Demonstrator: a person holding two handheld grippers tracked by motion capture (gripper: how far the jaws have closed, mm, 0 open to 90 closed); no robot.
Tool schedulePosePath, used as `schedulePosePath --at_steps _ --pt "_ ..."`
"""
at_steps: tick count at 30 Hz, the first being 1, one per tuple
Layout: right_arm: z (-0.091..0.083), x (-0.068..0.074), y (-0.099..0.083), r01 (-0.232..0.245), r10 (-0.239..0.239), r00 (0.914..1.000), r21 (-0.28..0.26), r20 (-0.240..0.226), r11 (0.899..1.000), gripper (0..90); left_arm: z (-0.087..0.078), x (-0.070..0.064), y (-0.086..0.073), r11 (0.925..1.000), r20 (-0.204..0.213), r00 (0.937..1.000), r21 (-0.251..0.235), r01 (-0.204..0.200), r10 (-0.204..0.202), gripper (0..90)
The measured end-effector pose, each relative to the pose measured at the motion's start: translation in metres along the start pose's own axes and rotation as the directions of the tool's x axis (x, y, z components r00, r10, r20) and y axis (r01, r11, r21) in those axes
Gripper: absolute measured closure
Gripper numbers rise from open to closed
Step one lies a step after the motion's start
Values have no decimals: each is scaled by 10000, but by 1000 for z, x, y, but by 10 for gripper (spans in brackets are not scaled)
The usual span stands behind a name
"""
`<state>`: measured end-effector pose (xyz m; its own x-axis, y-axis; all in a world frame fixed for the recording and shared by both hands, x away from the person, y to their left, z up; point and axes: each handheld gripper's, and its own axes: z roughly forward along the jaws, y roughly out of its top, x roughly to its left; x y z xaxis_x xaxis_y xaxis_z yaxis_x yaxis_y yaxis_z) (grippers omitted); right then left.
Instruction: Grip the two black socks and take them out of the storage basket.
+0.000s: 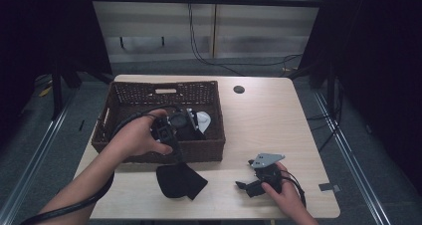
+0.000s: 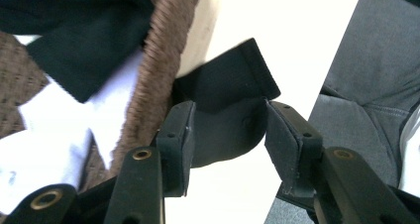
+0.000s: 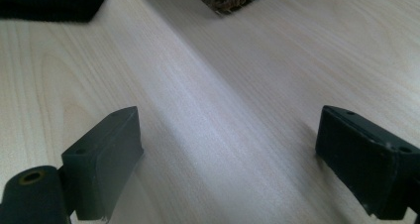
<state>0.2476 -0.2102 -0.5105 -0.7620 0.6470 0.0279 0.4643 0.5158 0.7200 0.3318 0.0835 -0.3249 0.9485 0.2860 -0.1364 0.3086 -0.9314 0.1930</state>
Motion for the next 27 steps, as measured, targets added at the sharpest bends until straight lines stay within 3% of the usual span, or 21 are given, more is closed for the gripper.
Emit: schedulePosePath --at_steps 3,8,14,18,27 --pt "0 0 0 -22 22 10000 10 -4 10000 98 -6 7 4 9999 -126 9999 108 118 -116 547" --pt "0 0 0 -13 13 10000 -1 1 10000 98 -6 31 9 9981 -441 9971 -11 624 -624 549" --pt "0 0 0 -8 8 10000 6 -5 10000 98 8 60 11 9895 -568 9883 -354 1398 -1417 547" --pt "0 0 0 -11 11 10000 7 -4 10000 98 18 79 16 9864 -610 9850 -411 1591 -1614 539" --pt "0 0 0 -12 12 10000 8 -7 10000 98 45 104 14 9700 -659 9711 -983 2223 -2293 516"
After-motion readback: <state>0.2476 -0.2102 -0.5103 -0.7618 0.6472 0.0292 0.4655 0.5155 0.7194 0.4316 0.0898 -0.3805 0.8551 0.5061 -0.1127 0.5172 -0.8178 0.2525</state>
